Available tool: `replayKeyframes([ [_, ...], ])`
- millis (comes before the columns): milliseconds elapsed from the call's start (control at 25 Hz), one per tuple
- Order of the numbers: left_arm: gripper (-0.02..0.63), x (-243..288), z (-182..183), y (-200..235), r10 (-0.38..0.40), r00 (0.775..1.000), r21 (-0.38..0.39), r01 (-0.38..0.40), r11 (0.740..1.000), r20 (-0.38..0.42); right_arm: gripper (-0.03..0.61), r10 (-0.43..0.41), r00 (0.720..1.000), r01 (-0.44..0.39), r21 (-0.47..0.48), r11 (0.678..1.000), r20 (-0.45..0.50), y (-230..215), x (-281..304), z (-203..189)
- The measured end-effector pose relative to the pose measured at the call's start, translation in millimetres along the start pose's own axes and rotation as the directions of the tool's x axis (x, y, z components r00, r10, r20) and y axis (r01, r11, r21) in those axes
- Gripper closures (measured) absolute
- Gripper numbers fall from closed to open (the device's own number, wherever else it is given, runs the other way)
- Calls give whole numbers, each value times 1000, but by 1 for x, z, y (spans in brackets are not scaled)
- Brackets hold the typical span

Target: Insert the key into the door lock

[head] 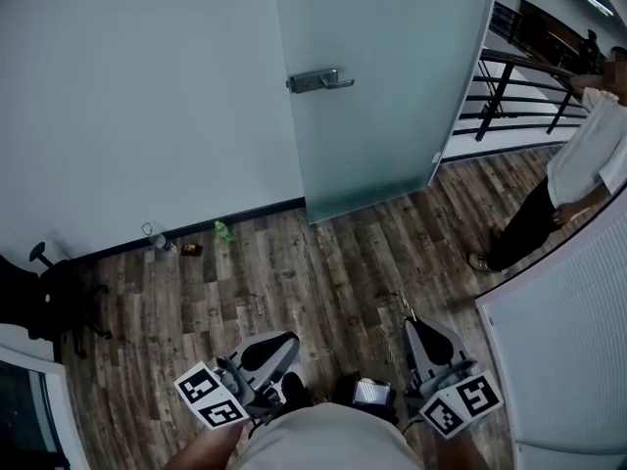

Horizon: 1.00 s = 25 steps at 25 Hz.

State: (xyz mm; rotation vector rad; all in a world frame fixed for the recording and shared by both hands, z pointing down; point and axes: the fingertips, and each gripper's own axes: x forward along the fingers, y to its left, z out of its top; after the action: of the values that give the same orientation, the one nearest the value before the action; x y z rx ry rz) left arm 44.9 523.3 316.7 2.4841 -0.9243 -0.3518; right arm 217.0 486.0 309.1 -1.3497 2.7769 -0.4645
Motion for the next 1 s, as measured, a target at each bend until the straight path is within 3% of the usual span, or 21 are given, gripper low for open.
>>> replayKeyframes([
  [680,595,35,-5,-7,96,995,10,-97,995,35,563,88,996,-87,17,996,-28,-41,6,10],
  [1000,595,43,11,24,111,993,8,-112,994,48,563,126,990,-125,19,992,-71,-41,48,6],
])
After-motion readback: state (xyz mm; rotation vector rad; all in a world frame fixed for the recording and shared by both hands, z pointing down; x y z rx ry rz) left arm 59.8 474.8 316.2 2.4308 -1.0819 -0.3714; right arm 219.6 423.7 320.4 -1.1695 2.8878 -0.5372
